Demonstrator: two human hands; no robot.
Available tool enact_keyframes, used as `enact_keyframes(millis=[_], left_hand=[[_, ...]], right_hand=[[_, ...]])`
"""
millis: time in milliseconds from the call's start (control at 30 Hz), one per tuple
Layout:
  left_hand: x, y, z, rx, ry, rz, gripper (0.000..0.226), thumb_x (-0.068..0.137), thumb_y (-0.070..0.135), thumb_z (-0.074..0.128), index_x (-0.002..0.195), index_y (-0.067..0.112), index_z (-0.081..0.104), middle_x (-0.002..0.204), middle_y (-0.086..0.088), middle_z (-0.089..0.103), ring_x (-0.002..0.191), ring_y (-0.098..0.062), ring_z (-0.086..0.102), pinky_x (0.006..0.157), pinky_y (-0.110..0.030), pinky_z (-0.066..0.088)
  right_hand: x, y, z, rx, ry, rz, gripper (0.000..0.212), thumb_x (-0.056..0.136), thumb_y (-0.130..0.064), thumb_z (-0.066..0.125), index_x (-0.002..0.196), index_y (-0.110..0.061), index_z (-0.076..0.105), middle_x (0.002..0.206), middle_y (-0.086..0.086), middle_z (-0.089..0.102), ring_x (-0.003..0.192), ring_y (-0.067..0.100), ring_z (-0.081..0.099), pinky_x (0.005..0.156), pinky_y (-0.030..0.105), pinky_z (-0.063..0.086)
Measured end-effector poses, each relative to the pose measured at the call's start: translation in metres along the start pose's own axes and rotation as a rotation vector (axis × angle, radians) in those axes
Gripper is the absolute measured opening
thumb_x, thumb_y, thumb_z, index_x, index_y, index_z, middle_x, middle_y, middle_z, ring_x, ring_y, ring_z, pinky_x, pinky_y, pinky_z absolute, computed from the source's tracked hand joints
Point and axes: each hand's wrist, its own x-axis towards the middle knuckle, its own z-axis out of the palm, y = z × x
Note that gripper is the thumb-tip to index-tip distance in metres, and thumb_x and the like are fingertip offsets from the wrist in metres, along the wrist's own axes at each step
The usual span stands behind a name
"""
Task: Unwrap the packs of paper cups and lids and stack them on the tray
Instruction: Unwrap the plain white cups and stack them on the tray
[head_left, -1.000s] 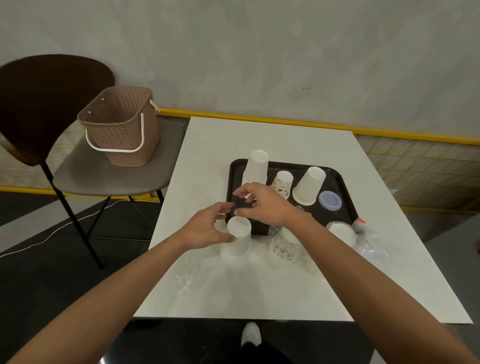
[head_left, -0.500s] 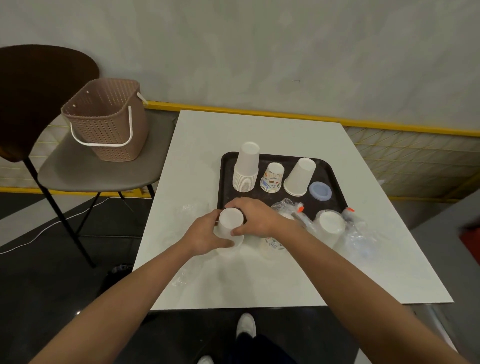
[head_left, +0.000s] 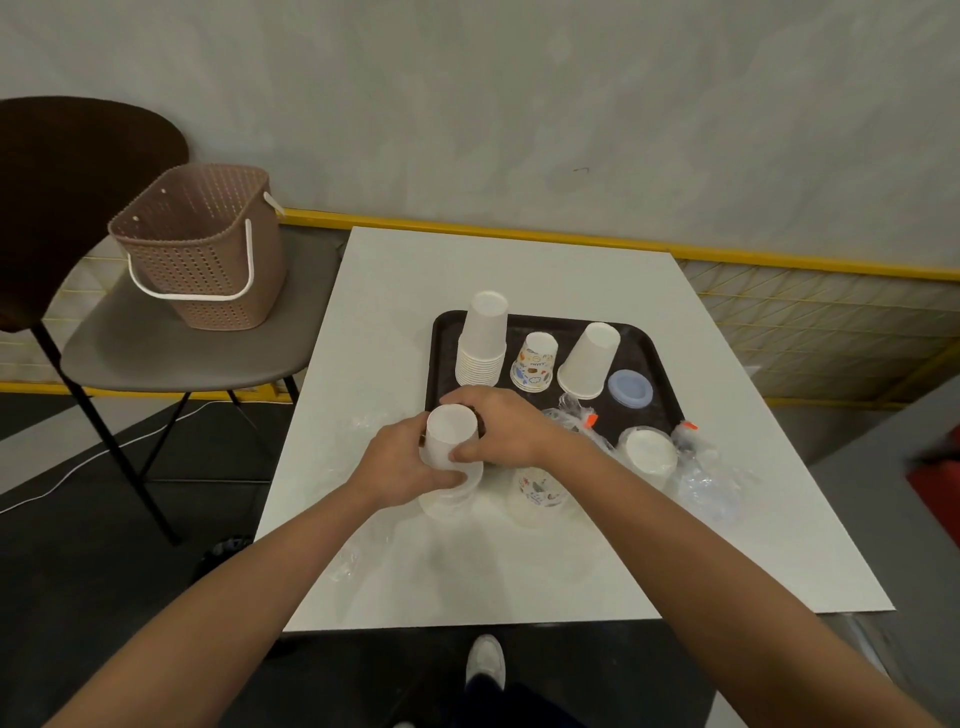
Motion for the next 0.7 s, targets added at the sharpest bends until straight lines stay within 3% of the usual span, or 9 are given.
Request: enact_keyframes(millis=[300, 433, 567, 700], left_hand=[[0.015, 0.031, -0.031, -0.081, 0.046, 0.060, 0.060, 0.064, 0.030, 0.084, 0.117, 0.025, 0.057, 0.098, 0.007, 0.065, 0.089, -0.011, 0.062, 0.073, -0.021, 0.051], [0.033, 0.048, -0.046, -0.084, 0.094, 0.115, 0.057, 0.070, 0.027, 0.081, 0.120, 0.022, 0.055, 0.097, 0.010, 0.062, 0.083, -0.003, 0.059, 0.065, -0.012, 0.043], [0.059, 0.063, -0.056, -0.071, 0.128, 0.150, 0.063, 0.071, 0.029, 0.079, 0.126, 0.019, 0.052, 0.103, 0.007, 0.062, 0.088, -0.011, 0.059, 0.066, -0.013, 0.043], [0.087, 0.076, -0.061, -0.073, 0.151, 0.170, 0.062, 0.071, 0.029, 0.079, 0.127, 0.021, 0.051, 0.101, 0.009, 0.061, 0.082, -0.003, 0.058, 0.064, -0.011, 0.042]], right_hand=[[0.009, -0.011, -0.034, 0.134, 0.128, -0.038, 0.062, 0.077, -0.028, 0.076, 0.132, -0.019, 0.049, 0.125, -0.004, 0.057, 0.106, 0.012, 0.055, 0.092, 0.030, 0.048], [0.020, -0.013, -0.055, 0.134, 0.206, -0.086, 0.061, 0.080, -0.031, 0.073, 0.134, -0.021, 0.047, 0.128, -0.004, 0.054, 0.105, 0.011, 0.052, 0.090, 0.028, 0.048], [0.037, -0.009, -0.073, 0.133, 0.289, -0.093, 0.060, 0.081, -0.032, 0.071, 0.134, -0.022, 0.046, 0.132, -0.002, 0.052, 0.105, 0.012, 0.052, 0.091, 0.029, 0.047], [0.053, -0.001, -0.090, 0.157, 0.359, -0.091, 0.058, 0.084, -0.032, 0.068, 0.136, -0.023, 0.044, 0.136, -0.002, 0.049, 0.107, 0.012, 0.050, 0.092, 0.026, 0.044]])
